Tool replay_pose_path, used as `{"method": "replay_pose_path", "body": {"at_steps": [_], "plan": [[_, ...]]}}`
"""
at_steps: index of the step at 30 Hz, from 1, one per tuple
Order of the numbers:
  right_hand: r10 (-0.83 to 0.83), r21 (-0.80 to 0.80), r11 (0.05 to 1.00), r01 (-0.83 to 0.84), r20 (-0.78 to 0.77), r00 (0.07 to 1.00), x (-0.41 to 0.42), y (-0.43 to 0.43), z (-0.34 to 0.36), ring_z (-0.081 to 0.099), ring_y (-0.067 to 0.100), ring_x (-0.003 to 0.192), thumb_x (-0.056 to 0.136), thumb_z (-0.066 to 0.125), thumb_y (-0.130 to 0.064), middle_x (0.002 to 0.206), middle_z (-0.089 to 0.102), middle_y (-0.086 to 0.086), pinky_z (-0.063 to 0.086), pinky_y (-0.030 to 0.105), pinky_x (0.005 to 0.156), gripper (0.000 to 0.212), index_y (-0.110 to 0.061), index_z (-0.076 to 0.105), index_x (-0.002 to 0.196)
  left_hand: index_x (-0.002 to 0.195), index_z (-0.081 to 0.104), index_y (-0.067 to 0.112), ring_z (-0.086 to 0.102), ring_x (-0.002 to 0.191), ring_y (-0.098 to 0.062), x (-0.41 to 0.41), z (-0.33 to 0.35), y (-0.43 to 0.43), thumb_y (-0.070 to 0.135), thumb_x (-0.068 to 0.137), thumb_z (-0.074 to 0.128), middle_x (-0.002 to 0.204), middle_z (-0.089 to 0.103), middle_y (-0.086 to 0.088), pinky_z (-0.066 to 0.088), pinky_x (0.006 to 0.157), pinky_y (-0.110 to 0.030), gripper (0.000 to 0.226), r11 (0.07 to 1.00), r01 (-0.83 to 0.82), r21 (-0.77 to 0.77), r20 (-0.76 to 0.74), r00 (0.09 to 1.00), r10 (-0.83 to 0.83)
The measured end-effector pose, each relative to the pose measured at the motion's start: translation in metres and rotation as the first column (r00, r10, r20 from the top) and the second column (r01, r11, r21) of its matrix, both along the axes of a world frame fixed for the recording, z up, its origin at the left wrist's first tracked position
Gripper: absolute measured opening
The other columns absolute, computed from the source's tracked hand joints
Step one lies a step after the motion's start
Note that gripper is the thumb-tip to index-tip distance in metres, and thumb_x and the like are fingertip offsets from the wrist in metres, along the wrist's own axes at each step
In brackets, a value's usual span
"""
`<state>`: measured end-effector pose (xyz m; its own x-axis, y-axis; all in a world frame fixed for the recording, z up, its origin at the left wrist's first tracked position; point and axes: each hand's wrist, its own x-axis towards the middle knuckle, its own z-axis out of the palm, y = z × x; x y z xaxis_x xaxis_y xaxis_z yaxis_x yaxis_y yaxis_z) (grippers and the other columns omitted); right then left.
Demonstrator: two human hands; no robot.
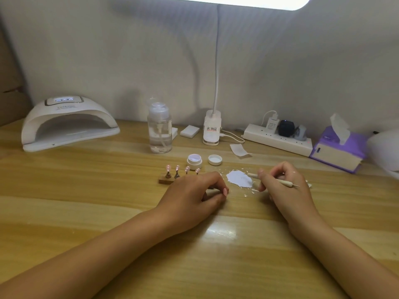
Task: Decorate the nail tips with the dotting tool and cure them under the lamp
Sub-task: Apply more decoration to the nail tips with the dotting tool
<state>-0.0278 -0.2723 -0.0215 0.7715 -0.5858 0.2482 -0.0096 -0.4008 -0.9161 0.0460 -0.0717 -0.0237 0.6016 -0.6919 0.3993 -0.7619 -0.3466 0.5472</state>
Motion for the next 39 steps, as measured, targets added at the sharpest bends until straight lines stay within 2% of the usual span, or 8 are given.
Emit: {"method": "replay_pose_path", "body": {"at_steps": [4,9,13,18,23,30,35,39], "plan": [[0.02,-0.076,0.997,-0.024,-0.05,0.999,0.0,0.002,-0.001,0.062,0.0,0.06,0.09,0.066,-0.027,0.063,0.072,-0.006,0.04,0.03,0.063,0.023,-0.013,0.052,0.078,0.084,0.051,0.046,0.058,0.063,0.0,0.001,-0.001,0.0,0.028,0.091,0.065,0.103,0.071,0.022,0.047,0.066,-0.026,0.024,1.0,-0.003,0.005,0.001,1.0,0.003],[0.015,-0.036,0.999,-0.015,-0.012,1.0,0.001,0.001,0.0,0.054,-0.002,0.051,0.091,0.067,-0.031,0.066,0.072,-0.004,0.043,0.032,0.064,0.025,-0.015,0.051,0.079,0.087,0.054,0.044,0.057,0.063,0.003,0.001,-0.003,-0.001,0.029,0.091,0.065,0.097,0.071,0.023,0.039,0.061,-0.019,0.02,1.0,-0.016,-0.003,0.021,1.0,0.016],[0.025,-0.017,1.0,-0.025,-0.012,1.0,0.001,0.0,0.0,0.052,-0.002,0.05,0.091,0.067,-0.031,0.068,0.072,-0.002,0.045,0.035,0.065,0.025,-0.015,0.051,0.081,0.091,0.06,0.039,0.053,0.065,0.012,0.0,-0.004,-0.004,0.03,0.092,0.064,0.091,0.068,0.024,0.033,0.06,-0.014,0.01,0.999,-0.047,0.014,0.034,0.998,0.047],[0.034,-0.008,0.999,-0.034,0.001,0.999,-0.001,0.001,0.0,0.056,0.013,0.063,0.09,0.069,-0.033,0.072,0.071,0.003,0.045,0.037,0.07,0.025,-0.018,0.051,0.081,0.094,0.061,0.036,0.051,0.07,0.014,-0.005,-0.002,-0.008,0.032,0.092,0.062,0.094,0.068,0.021,0.043,0.069,-0.025,0.005,0.992,-0.115,0.041,0.069,0.991,0.112],[0.042,-0.043,0.998,-0.042,-0.005,0.999,-0.002,0.001,0.0,0.057,0.012,0.07,0.087,0.072,-0.028,0.071,0.064,-0.011,0.043,0.031,0.067,0.018,-0.019,0.058,0.081,0.096,0.062,0.032,0.061,0.097,-0.006,-0.008,0.0,-0.019,0.036,0.092,0.06,0.096,0.067,0.02,0.049,0.078,-0.032,0.005,0.978,-0.2,0.053,0.071,0.978,0.196],[0.005,-0.071,0.997,-0.007,-0.032,0.999,-0.001,-0.002,0.0,0.058,0.018,0.075,0.086,0.072,-0.027,0.077,0.064,-0.001,0.043,0.032,0.065,0.019,-0.014,0.059,0.081,0.097,0.062,0.034,0.06,0.097,-0.004,-0.007,0.0,-0.019,0.037,0.092,0.06,0.096,0.066,0.022,0.051,0.079,-0.035,0.006,0.98,-0.192,0.047,0.058,0.98,0.189],[-0.015,-0.104,0.994,0.01,-0.042,0.999,-0.001,-0.002,0.0,0.055,0.006,0.071,0.085,0.07,-0.026,0.076,0.062,-0.005,0.04,0.027,0.061,0.018,-0.013,0.058,0.081,0.094,0.063,0.033,0.06,0.097,0.0,-0.003,-0.001,-0.019,0.036,0.092,0.062,0.091,0.065,0.025,0.047,0.085,-0.03,0.004,0.984,-0.177,0.019,0.014,0.984,0.177],[-0.022,-0.138,0.99,0.015,-0.053,0.998,-0.001,-0.002,0.0,0.052,0.004,0.069,0.087,0.069,-0.024,0.076,0.06,-0.004,0.039,0.025,0.06,0.017,-0.013,0.057,0.081,0.09,0.063,0.036,0.062,0.094,0.003,0.0,0.0,-0.019,0.036,0.091,0.064,0.089,0.066,0.025,0.044,0.082,-0.025,0.001,0.987,-0.159,0.014,-0.032,0.987,0.159]]}}
